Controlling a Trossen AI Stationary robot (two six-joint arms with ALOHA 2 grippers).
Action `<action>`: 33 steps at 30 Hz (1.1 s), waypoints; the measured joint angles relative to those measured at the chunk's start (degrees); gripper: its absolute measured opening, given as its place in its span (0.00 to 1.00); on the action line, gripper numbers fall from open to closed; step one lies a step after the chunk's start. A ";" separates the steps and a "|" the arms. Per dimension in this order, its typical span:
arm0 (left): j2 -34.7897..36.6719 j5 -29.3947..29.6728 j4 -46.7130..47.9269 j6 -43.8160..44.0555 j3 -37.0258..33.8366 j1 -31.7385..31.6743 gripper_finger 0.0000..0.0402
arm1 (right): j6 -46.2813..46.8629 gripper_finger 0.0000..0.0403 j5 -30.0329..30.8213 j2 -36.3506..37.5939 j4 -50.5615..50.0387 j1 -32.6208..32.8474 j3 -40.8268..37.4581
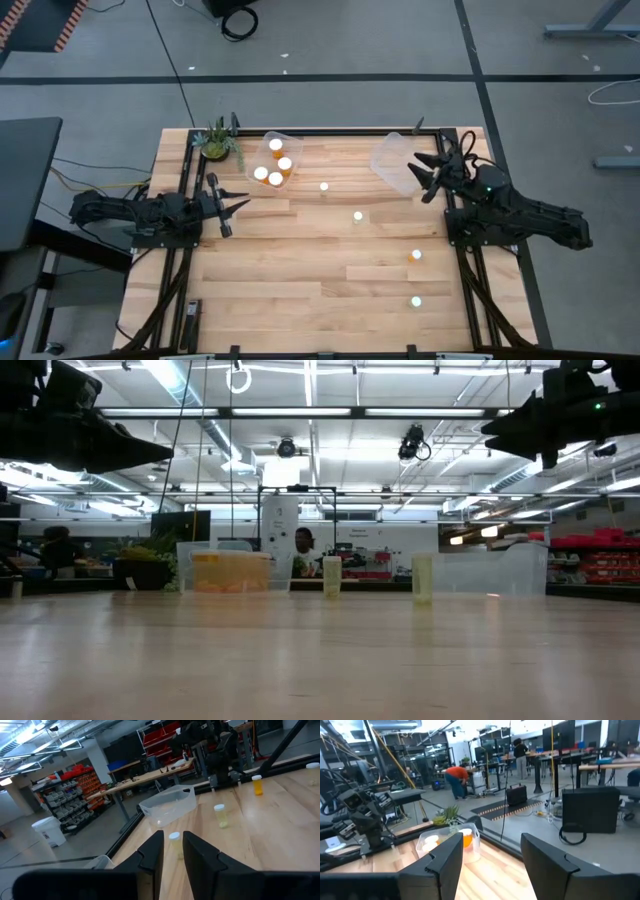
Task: Pick and place medicine bottles into bin by pill shape (circle, oval)
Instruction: Put the small yellow pill bottle into the right transparent bin
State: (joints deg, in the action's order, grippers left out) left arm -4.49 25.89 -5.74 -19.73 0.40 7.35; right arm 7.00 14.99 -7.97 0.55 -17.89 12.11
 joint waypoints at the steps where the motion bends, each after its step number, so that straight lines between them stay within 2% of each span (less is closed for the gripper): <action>1: 0.00 0.00 0.00 0.00 0.00 0.00 0.20 | -0.52 0.51 0.02 0.00 0.30 0.00 0.01; 4: 0.00 0.00 0.00 0.02 0.00 0.00 0.20 | -1.83 0.51 0.56 0.00 0.44 0.00 0.01; 13: 0.00 0.00 0.00 0.02 0.00 0.00 0.22 | -4.83 0.51 10.05 0.00 0.40 0.00 0.01; 22: 0.00 0.00 0.00 0.02 0.02 0.00 0.20 | -5.73 0.51 10.23 0.00 1.29 0.00 0.01; 33: 0.00 0.00 0.02 0.02 0.00 0.00 0.22 | -5.97 0.51 10.20 0.00 1.29 0.00 0.01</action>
State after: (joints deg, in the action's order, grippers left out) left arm -4.49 25.89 -5.72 -19.70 0.40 7.35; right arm 1.04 25.19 -7.97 1.85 -17.89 12.12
